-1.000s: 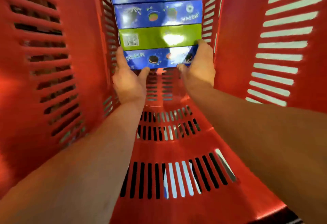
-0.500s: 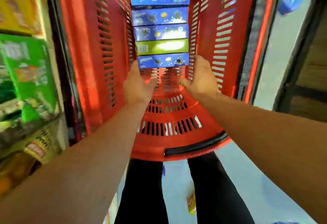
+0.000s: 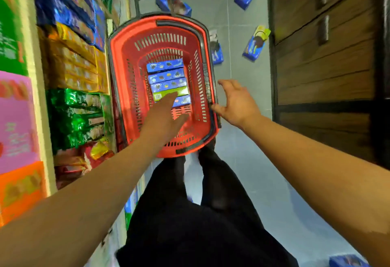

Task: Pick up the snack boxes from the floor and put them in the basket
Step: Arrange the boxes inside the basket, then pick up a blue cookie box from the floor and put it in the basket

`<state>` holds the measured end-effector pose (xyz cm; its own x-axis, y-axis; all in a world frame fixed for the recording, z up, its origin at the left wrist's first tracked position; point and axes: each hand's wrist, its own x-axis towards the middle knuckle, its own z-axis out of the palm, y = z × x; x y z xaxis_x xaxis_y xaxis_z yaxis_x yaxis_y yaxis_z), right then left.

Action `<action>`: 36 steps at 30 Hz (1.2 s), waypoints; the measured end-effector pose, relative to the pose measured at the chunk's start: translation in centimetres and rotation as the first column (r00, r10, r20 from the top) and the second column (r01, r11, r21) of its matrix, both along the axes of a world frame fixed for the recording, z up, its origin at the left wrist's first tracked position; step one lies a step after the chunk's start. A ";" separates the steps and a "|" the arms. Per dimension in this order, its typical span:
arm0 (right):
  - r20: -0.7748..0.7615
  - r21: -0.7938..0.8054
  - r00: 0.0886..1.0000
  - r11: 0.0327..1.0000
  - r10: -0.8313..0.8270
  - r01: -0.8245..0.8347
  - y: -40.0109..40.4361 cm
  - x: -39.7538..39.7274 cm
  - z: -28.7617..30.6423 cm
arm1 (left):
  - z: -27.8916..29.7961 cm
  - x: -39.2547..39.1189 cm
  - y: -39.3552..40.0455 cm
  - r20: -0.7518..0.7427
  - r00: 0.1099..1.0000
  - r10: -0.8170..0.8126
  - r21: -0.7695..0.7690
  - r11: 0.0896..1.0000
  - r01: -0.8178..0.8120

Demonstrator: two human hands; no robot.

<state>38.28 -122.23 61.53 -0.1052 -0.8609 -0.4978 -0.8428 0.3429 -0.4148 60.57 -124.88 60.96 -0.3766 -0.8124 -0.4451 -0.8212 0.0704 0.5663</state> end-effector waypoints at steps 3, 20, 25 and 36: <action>-0.033 -0.066 0.998 0.996 -0.054 0.052 1.3 -3.2 2.6 | 3.4 -2.6 0.0 -0.038 0.997 -0.068 -0.105 0.992 0.063; -0.022 -0.079 0.995 0.993 -0.092 0.090 7.1 -28.0 7.1 | 9.9 -28.0 3.2 -0.034 0.996 0.079 -0.193 0.978 -0.084; 0.001 -0.067 0.998 0.995 -0.070 0.069 4.1 -31.1 6.4 | 9.2 -32.1 1.2 -0.051 0.983 0.178 -0.170 0.968 -0.184; -0.036 0.024 0.999 0.999 -0.020 0.021 -9.4 -32.3 1.5 | 2.6 -34.3 -11.4 -0.093 0.949 0.301 0.009 0.953 -0.302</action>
<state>5.97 -131.67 63.06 -0.1409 -0.8462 -0.5139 -0.8495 0.3699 -0.3761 26.31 -136.28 63.54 -0.1526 -0.8966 -0.4156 -0.7490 -0.1694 0.6405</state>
